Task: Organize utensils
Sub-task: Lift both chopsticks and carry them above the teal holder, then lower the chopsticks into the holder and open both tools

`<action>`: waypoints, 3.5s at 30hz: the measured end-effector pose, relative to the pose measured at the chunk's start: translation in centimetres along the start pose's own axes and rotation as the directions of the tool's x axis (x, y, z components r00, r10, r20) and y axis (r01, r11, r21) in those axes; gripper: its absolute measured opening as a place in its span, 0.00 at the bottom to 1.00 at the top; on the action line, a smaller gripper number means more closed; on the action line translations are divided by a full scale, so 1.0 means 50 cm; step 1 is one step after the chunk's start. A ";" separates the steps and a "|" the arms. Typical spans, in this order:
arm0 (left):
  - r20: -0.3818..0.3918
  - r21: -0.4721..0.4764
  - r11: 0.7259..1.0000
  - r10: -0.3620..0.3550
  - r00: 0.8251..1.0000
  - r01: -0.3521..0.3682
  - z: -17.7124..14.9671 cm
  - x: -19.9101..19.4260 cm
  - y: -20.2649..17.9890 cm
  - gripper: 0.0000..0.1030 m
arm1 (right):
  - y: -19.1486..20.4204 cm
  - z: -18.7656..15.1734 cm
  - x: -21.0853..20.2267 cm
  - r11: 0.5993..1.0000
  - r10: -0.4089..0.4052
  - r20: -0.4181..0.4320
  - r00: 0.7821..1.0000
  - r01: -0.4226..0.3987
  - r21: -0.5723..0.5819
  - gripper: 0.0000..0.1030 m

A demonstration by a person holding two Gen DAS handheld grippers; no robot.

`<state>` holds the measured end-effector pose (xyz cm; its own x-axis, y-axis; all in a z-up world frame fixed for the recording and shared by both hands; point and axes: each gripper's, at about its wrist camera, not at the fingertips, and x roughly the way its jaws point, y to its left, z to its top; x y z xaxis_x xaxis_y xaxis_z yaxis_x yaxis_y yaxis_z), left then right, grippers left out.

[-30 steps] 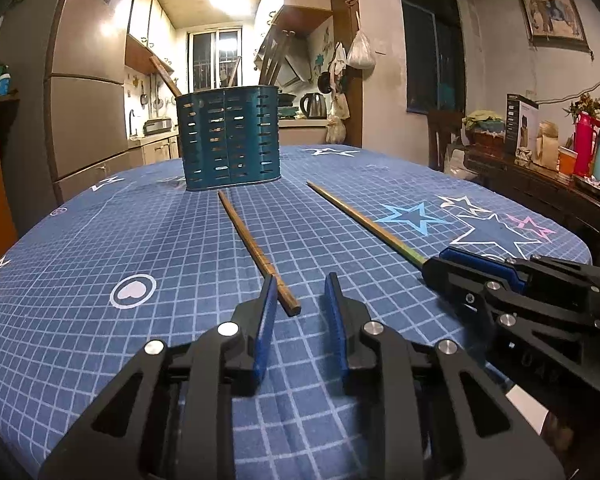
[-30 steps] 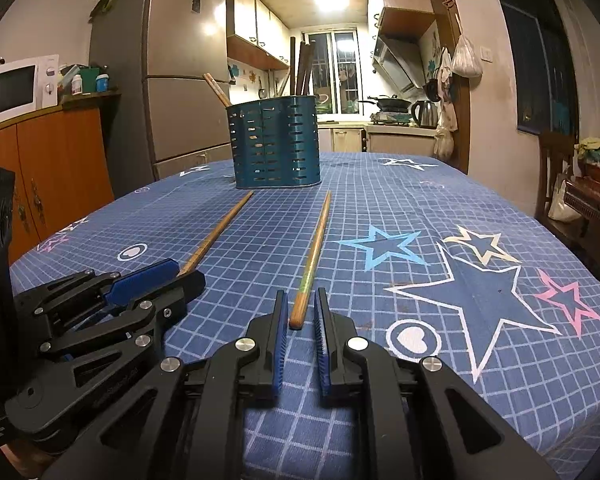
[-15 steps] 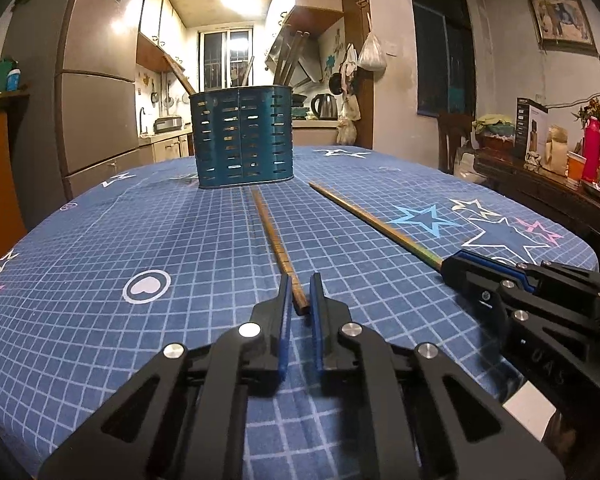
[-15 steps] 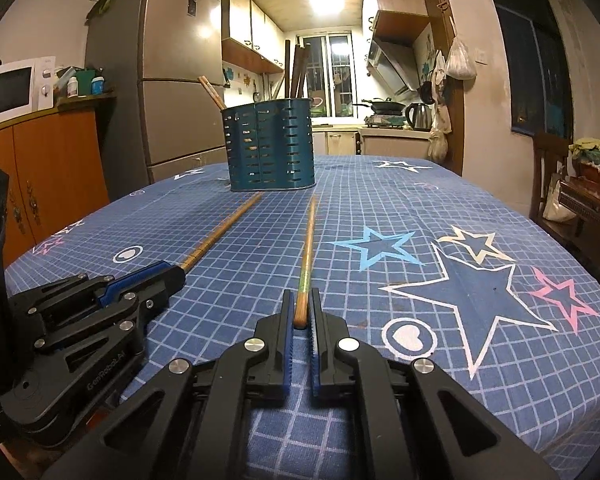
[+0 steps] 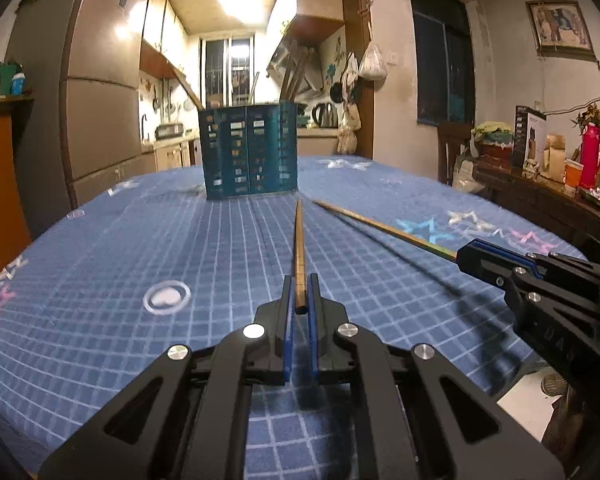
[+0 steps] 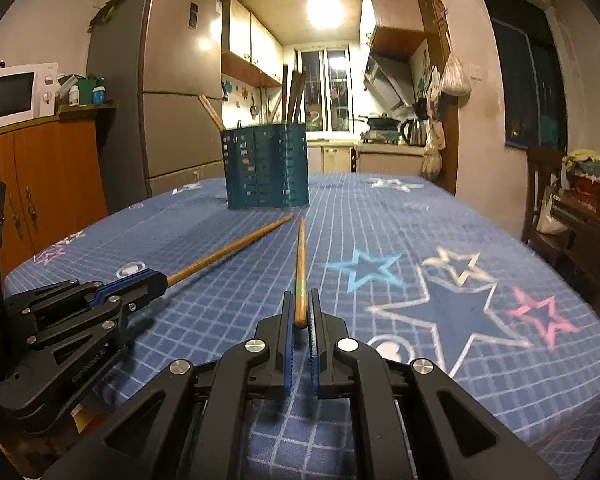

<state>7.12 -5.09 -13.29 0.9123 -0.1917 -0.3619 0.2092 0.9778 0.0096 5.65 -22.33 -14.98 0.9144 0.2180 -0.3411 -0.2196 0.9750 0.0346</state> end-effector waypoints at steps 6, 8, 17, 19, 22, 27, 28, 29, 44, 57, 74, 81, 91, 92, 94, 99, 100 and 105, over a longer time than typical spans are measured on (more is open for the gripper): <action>0.117 0.014 1.000 -0.002 0.993 0.000 0.066 -0.056 0.011 0.04 | 0.002 0.072 -0.053 0.999 0.003 0.105 0.995 0.002 -0.048 0.07; 0.177 0.031 0.999 0.005 0.984 -0.010 0.100 -0.074 0.016 0.04 | 0.004 0.103 -0.067 0.997 0.011 0.142 0.990 -0.001 -0.072 0.07; 0.324 0.092 0.994 0.034 0.946 -0.067 0.216 -0.067 0.012 0.04 | -0.022 0.241 -0.081 0.992 0.048 0.249 0.967 -0.017 -0.127 0.07; 0.329 0.093 0.993 0.035 0.944 -0.069 0.237 -0.053 0.011 0.04 | -0.034 0.270 -0.077 0.992 0.052 0.258 0.965 -0.019 -0.128 0.07; 0.331 0.092 0.993 0.036 0.943 -0.071 0.262 -0.033 0.012 0.04 | -0.044 0.304 -0.070 0.991 0.056 0.270 0.961 -0.021 -0.131 0.07; 0.329 0.101 0.992 0.040 0.944 -0.077 0.285 -0.014 0.013 0.04 | -0.056 0.344 -0.049 0.991 0.083 0.263 0.961 -0.051 -0.125 0.07; 0.326 0.102 0.992 0.038 0.945 -0.075 0.287 -0.012 0.015 0.04 | -0.056 0.350 -0.045 0.991 0.089 0.259 0.962 -0.059 -0.122 0.07; 0.324 0.105 0.992 0.037 0.945 -0.075 0.293 -0.011 0.016 0.04 | -0.058 0.357 -0.039 0.991 0.092 0.256 0.962 -0.063 -0.120 0.07; 0.277 0.106 0.994 -0.007 0.961 -0.023 0.419 -0.012 0.064 0.04 | -0.073 0.470 0.021 0.988 0.153 0.229 0.961 -0.141 -0.067 0.07; 0.228 0.019 1.000 -0.007 0.974 0.002 0.558 0.009 0.158 0.04 | -0.060 0.633 0.058 0.975 0.224 0.216 0.950 -0.221 -0.040 0.07; 0.207 0.059 0.998 0.019 0.978 -0.032 0.689 0.009 0.162 0.04 | 0.030 0.817 0.102 0.961 0.275 0.254 0.927 -0.255 -0.107 0.07; 0.245 0.025 0.999 0.023 0.969 -0.030 0.732 0.019 0.180 0.04 | 0.052 0.847 0.158 0.965 0.258 0.251 0.933 -0.234 -0.122 0.07; 0.191 0.018 1.000 0.015 0.981 -0.019 0.720 0.110 0.186 0.04 | 0.035 0.824 0.260 0.973 0.226 0.191 0.955 -0.210 -0.097 0.07; 0.181 0.018 1.000 0.015 0.983 -0.018 0.716 0.121 0.187 0.04 | 0.032 0.821 0.269 0.973 0.224 0.185 0.957 -0.209 -0.096 0.07; 0.168 0.018 1.000 0.015 0.986 -0.018 0.708 0.138 0.188 0.04 | 0.030 0.818 0.284 0.974 0.222 0.176 0.959 -0.208 -0.095 0.07; 0.142 0.010 1.000 0.019 0.990 -0.020 0.688 0.173 0.194 0.04 | 0.025 0.803 0.321 0.975 0.216 0.152 0.964 -0.204 -0.092 0.07; 0.139 0.010 1.000 0.019 0.990 -0.021 0.686 0.177 0.196 0.04 | 0.024 0.800 0.328 0.975 0.216 0.148 0.965 -0.205 -0.091 0.07; 0.123 0.008 1.000 0.020 0.992 -0.021 0.682 0.196 0.197 0.04 | 0.020 0.791 0.351 0.976 0.211 0.132 0.968 -0.201 -0.090 0.07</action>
<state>30.13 -0.23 15.04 0.9527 -0.1812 -0.2441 0.1929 0.9809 0.0247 34.92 -15.83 16.22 0.8840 0.4229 -0.1991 -0.4283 0.9035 0.0174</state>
